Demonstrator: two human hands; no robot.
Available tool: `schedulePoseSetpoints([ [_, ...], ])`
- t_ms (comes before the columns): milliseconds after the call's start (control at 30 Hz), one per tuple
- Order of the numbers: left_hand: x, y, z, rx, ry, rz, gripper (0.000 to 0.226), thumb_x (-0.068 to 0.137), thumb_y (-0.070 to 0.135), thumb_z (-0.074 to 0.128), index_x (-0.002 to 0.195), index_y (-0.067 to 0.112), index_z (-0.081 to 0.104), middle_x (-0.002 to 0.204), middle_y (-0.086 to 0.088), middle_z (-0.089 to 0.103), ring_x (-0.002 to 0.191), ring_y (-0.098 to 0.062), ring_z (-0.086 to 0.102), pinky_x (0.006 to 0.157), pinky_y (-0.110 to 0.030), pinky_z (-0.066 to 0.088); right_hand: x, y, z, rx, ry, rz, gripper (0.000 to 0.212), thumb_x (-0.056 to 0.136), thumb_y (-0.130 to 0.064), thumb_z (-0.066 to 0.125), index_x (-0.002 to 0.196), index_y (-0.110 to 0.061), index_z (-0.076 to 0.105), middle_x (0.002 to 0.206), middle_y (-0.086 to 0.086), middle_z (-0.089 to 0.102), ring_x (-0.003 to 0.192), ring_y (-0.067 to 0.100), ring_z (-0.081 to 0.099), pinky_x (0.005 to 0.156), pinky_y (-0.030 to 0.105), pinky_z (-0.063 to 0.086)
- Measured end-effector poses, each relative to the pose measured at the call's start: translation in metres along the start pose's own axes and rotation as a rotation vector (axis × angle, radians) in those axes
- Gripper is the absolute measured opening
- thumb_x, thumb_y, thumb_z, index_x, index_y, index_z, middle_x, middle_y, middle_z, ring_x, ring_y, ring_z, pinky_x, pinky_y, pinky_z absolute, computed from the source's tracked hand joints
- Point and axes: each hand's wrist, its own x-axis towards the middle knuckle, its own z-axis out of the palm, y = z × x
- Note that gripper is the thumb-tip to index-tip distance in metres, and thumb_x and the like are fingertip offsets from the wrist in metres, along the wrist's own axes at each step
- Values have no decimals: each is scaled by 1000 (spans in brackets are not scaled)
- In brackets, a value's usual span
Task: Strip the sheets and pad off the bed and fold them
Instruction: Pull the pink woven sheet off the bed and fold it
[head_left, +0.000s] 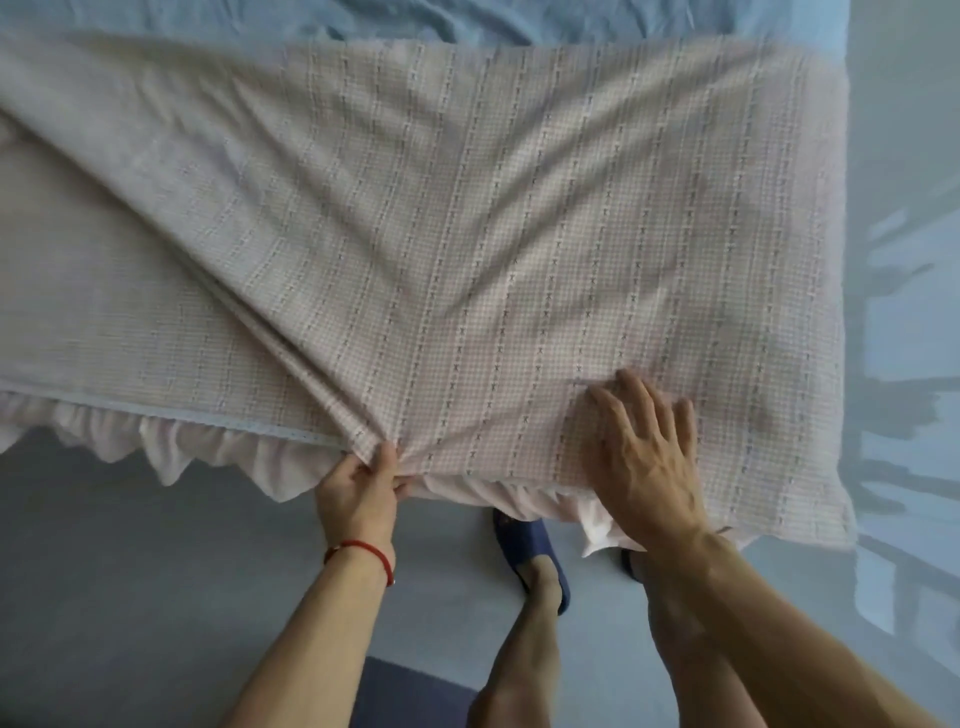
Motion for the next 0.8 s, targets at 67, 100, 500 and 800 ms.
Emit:
schedulePoseSetpoints([
  [67, 9, -14, -1, 62, -12, -18, 14, 92, 25, 71, 87, 13, 75, 83, -12, 77, 80, -31, 75, 77, -44, 63, 2, -7, -5, -50, -35, 29, 62, 94, -35, 54, 152, -24, 35, 164, 8, 19, 152, 30, 15, 120, 64, 13],
  [100, 12, -15, 1, 115, -16, -19, 15, 89, 33, 73, 85, 18, 76, 82, -7, 77, 80, -28, 75, 79, -46, 63, 2, -11, -9, -66, -40, 40, 65, 91, -37, 57, 151, -24, 35, 164, 9, 20, 151, 31, 16, 119, 65, 15],
  [500, 92, 35, -51, 642, 117, 266, 61, 79, 50, 76, 127, 24, 48, 139, -14, 42, 124, -37, 43, 98, -52, 46, 128, -165, -5, -124, -379, -160, 139, 63, -74, 79, 154, -46, -22, 160, 10, -40, 145, 48, -33, 101, 88, -6],
  [800, 268, 86, -97, 1190, -345, 167, 121, 39, 100, 57, 145, 63, 12, 164, -15, -1, 145, -55, 17, 116, -65, 27, 156, -188, 28, -304, -434, 53, 142, 68, -46, 89, 152, -46, -26, 160, 16, -37, 146, 52, -28, 101, 89, 3],
])
